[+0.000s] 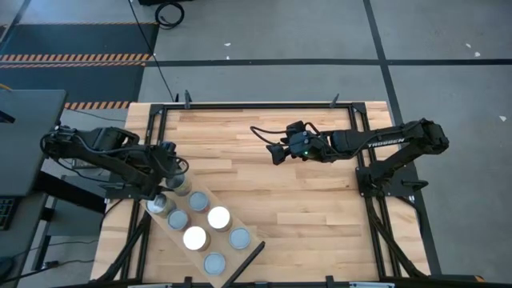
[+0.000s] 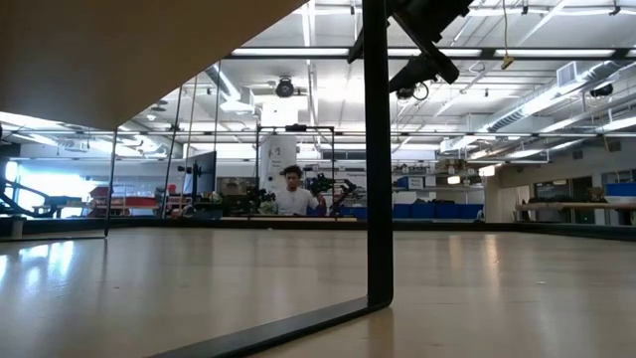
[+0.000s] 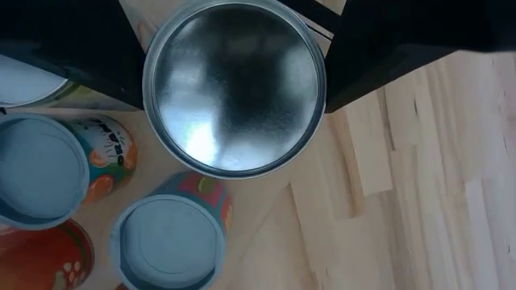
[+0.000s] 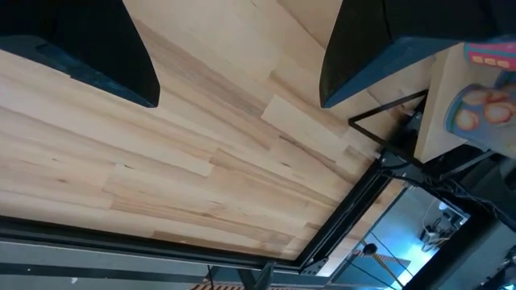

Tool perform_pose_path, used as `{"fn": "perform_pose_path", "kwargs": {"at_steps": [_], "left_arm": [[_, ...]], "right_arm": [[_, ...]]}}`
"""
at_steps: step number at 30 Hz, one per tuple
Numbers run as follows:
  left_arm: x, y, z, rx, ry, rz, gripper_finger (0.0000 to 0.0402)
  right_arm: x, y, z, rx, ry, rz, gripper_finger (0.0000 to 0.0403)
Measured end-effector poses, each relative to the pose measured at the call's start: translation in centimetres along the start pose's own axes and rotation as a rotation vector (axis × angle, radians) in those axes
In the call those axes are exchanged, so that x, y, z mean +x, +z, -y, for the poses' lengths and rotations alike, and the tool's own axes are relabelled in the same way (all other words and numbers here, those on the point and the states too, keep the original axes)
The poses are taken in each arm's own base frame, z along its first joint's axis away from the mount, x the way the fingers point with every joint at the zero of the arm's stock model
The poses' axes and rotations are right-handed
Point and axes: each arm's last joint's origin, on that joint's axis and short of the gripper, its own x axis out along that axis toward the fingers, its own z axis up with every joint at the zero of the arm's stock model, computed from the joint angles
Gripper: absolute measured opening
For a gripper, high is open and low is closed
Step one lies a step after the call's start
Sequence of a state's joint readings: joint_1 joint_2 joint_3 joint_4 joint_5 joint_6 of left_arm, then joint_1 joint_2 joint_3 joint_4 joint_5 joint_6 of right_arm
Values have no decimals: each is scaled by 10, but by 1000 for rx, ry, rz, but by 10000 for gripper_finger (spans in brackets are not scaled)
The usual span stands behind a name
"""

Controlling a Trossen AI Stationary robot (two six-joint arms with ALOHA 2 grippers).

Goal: Pick and place cans onto a shelf
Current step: Put the canned peaches on the shelf aligned with the other canned peaches

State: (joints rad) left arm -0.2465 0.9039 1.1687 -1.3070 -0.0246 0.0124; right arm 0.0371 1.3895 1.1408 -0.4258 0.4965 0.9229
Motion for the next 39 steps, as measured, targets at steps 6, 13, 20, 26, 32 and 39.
{"fn": "perform_pose_path", "kwargs": {"at_steps": [6, 13, 20, 26, 32, 39], "left_arm": [[0, 0, 0, 10, -14, 5, 353], [0, 2, 1, -3, -28, 18, 352], [0, 2, 1, -3, -29, 19, 351], [0, 2, 1, -6, -29, 24, 326], [0, 2, 1, -1, -29, 25, 361], [-10, 5, 1, 10, -28, 54, 389]], "right_arm": [[-1, -2, -2, -2, 6, -4, 348], [-2, -3, -2, 3, 9, -6, 348], [-2, -4, -3, 3, 13, -8, 348], [-2, -4, -3, 7, 13, -9, 348], [-3, -4, -3, 8, 16, -8, 348], [-3, -4, -4, 11, 16, -8, 348]]}}
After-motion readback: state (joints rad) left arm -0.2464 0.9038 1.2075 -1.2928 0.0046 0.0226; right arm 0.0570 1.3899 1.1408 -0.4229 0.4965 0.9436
